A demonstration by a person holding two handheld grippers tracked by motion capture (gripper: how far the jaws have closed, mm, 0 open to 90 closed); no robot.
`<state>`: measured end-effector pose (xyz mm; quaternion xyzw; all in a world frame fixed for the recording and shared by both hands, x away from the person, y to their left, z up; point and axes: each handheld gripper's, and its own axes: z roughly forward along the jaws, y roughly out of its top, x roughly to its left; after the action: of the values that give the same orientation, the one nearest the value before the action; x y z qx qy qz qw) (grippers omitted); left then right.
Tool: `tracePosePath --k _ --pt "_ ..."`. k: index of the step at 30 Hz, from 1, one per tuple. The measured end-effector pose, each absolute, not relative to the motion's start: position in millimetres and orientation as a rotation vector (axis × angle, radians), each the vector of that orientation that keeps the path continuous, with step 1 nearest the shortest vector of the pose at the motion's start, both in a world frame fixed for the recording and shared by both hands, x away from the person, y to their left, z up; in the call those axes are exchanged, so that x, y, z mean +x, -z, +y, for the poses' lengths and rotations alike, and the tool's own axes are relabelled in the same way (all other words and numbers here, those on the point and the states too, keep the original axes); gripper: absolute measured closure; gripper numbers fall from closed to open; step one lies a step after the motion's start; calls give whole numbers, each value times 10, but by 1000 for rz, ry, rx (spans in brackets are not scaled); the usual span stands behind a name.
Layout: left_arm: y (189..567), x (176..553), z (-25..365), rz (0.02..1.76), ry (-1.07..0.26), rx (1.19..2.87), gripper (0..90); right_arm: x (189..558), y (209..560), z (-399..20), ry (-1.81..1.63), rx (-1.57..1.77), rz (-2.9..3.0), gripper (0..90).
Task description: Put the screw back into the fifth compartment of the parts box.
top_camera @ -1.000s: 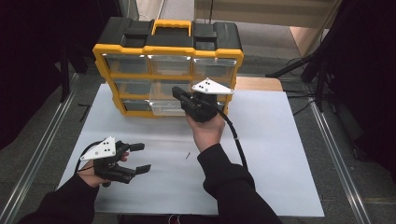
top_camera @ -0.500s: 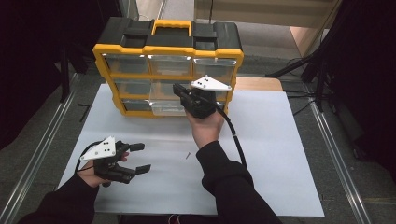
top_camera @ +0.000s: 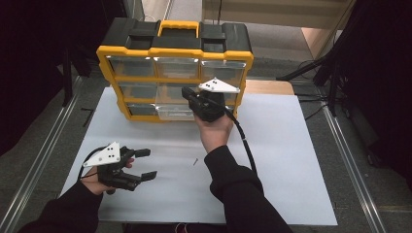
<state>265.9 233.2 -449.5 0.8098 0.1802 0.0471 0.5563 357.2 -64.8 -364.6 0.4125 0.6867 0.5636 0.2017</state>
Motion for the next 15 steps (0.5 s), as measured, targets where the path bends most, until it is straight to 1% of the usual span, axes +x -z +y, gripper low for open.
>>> tracePosePath --k 13,15 --pt "4491 2657 2333 425 -112 1913 218 3599 3668 -621 -1571 1159 1918 885" --pt "4492 2660 2335 424 -111 1910 218 3600 3670 -620 -1579 1156 1926 873"
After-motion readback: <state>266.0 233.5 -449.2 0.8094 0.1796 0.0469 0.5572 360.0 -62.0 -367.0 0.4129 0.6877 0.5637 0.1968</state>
